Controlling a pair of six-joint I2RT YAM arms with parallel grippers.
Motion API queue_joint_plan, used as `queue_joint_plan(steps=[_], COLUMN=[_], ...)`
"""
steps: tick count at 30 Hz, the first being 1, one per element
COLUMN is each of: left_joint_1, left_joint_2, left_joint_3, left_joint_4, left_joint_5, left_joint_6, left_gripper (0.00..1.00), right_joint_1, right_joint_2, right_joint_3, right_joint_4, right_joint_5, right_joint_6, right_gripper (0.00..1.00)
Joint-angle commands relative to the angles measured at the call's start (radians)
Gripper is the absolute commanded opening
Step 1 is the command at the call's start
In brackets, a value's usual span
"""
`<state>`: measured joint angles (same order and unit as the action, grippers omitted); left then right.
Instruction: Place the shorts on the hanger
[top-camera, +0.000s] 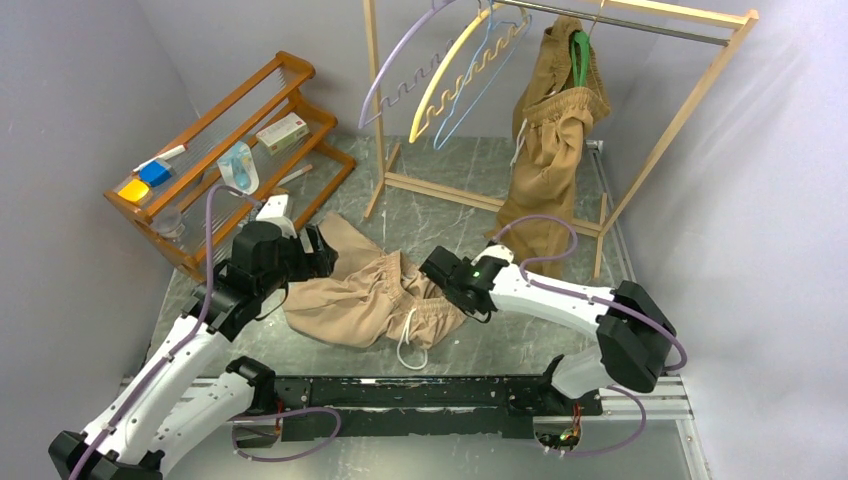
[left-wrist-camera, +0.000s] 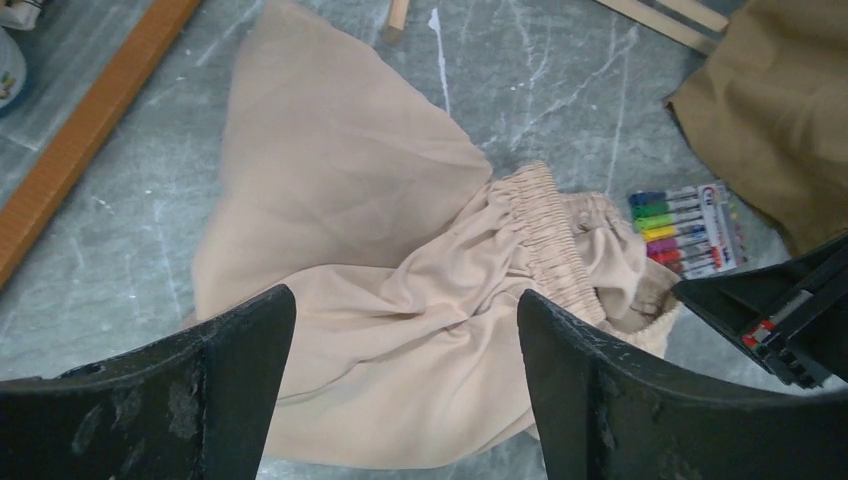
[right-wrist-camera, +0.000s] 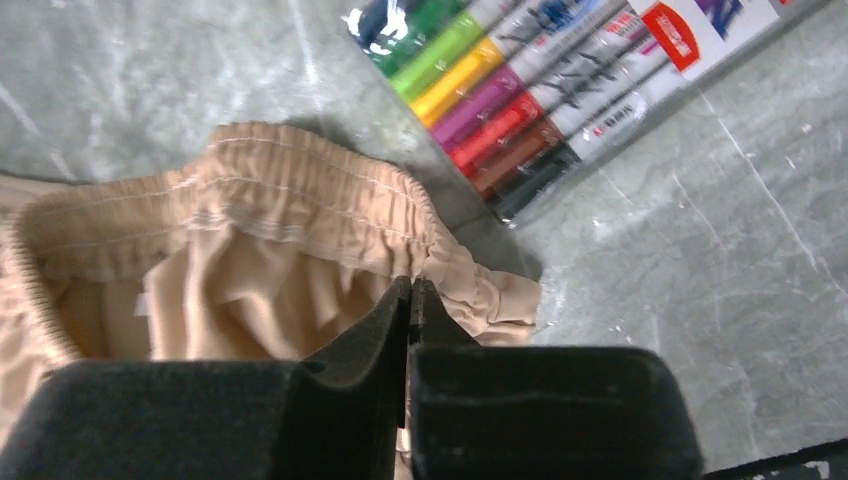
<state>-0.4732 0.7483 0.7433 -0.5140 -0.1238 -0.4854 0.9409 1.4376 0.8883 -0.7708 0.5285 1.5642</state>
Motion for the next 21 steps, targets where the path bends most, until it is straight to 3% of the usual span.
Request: queue_joint_plan(steps=[1, 5, 11, 17, 21], left_joint_1=[-0.005, -0.005, -0.005, -0.004, -0.003], left_joint_2=[0.008, 0.029, 0.104, 0.154, 0.135], left_joint_3=[0.049, 0.044, 0.111, 0.229, 0.2], left_joint_4=[0.007, 0.052, 0.034, -0.084, -0.062], left_joint_5=[0.076, 0.15, 0.16, 0.089, 0.122], left_joint_6=[-0.087, -0.141, -0.166, -0.176, -0.187], left_gripper=[0.84, 0.81, 0.78, 0.76, 0.74], right_joint_1=[-0.001, 0.004, 0.011, 0.022, 0.024], right_joint_2=[-0.068, -0.166, -0.328, -0.374, -0.41], right_joint_3=[0.049, 0.015, -0.046, 0.066, 0.059], right_joint_4=[0.079, 0.264, 0.614, 0.658, 0.673], right_joint_5=[0.105, 0.067, -0.262, -0.496, -0.633], right_joint_6=[-0.185, -0.472, -1.004, -1.249, -1.304], right_gripper=[0.0, 0.0, 0.0, 0.0, 0.0])
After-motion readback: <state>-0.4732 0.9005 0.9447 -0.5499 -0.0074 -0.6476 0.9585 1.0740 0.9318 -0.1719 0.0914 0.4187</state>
